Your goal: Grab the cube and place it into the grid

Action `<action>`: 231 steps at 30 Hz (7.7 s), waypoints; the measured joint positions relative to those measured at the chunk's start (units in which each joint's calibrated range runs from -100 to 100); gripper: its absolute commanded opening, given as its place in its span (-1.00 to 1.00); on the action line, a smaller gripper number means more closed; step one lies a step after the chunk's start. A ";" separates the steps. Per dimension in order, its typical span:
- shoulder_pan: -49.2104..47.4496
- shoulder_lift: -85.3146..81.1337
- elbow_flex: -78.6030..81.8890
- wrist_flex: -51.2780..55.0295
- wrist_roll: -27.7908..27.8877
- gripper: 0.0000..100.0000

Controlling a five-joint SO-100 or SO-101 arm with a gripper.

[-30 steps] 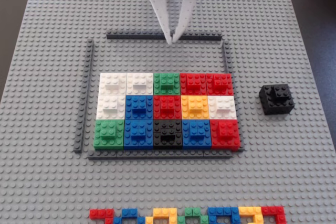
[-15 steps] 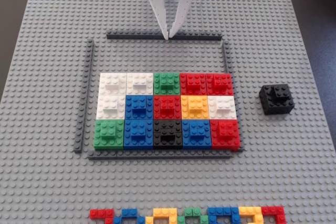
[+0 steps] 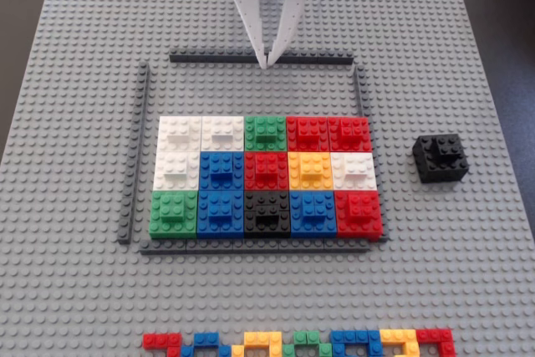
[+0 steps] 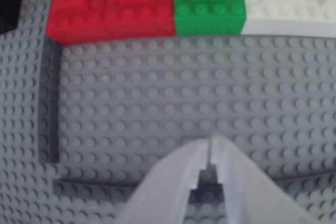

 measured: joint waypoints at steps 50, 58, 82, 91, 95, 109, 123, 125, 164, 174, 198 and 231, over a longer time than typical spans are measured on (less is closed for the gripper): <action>-25.52 72.52 -87.03 15.78 -11.62 -0.99; -25.96 92.96 -102.56 15.19 -11.53 -0.98; -22.17 126.55 -127.01 15.19 -10.55 -0.37; -22.17 130.53 -128.86 14.46 -11.14 -0.38; -22.17 131.55 -128.86 13.72 -11.14 -0.38; -22.82 131.55 -128.86 13.14 -11.72 -0.38; -23.11 131.55 -126.21 11.38 -11.72 -0.42; -23.19 131.47 -125.68 11.23 -11.72 -0.48; -20.27 128.33 -124.27 14.95 -10.06 -0.89; -17.94 110.52 -116.33 16.61 -7.77 -0.90; -10.13 77.18 -70.26 9.57 -2.78 -0.91; -12.61 83.88 -62.84 2.83 -6.01 -0.92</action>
